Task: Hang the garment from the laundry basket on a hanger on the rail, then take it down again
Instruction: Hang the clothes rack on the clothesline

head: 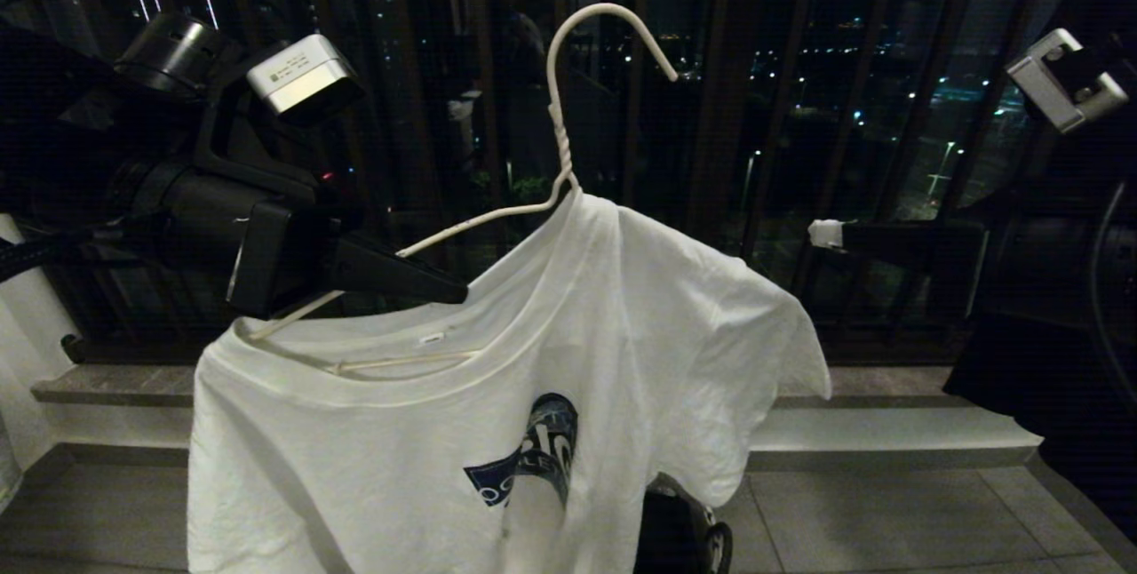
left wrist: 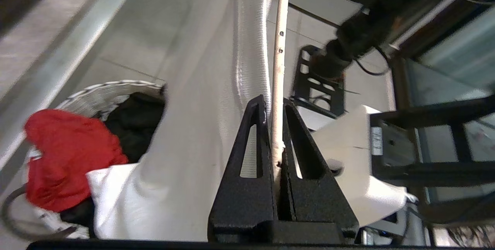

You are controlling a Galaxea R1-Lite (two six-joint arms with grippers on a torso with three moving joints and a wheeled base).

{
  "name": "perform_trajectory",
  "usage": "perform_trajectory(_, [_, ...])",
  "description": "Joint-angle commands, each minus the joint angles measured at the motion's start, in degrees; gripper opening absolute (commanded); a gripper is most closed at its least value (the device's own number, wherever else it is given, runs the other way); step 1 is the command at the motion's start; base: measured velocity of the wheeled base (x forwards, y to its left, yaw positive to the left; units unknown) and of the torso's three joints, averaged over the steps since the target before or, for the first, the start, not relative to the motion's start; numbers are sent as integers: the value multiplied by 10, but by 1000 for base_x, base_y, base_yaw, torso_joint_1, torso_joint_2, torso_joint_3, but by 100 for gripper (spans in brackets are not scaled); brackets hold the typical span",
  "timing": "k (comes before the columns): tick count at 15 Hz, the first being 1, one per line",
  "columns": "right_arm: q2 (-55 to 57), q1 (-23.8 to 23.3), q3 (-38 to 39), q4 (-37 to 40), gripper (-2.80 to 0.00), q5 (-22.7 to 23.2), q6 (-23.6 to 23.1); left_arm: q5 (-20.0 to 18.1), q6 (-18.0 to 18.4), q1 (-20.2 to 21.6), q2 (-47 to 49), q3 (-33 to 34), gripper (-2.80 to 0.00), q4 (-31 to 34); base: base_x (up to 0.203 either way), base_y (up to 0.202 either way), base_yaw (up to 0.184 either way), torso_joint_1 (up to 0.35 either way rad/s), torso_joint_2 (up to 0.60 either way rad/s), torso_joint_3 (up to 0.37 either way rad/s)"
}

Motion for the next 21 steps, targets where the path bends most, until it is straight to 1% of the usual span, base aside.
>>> perform_trajectory(1, [-6,-12,0,-4,-280,1,-2,-3,0,-16,-14,17,-280,2,0,0,0,0,0,0])
perform_trajectory(4, [-12,-18,0,-6,-280,1,-2,-3,-2,-27,-24,25,-280,3,0,0,0,0,0,0])
perform_trajectory(8, [-12,-28,0,-8,-280,1,-4,-3,2,-31,-33,33,-280,2,0,0,0,3,-49,-49])
perform_trajectory(11, [-12,-32,0,-8,-280,1,-4,-3,2,-32,-35,35,-280,3,0,0,0,30,-188,-315])
perform_trajectory(16, [-12,-34,-1,-8,-280,1,-5,-3,3,-40,-55,48,-280,2,0,0,0,88,-512,-330])
perform_trajectory(21, [-15,-36,-1,-8,-280,1,-5,-3,2,-48,-59,51,-280,3,0,0,0,154,-462,-316])
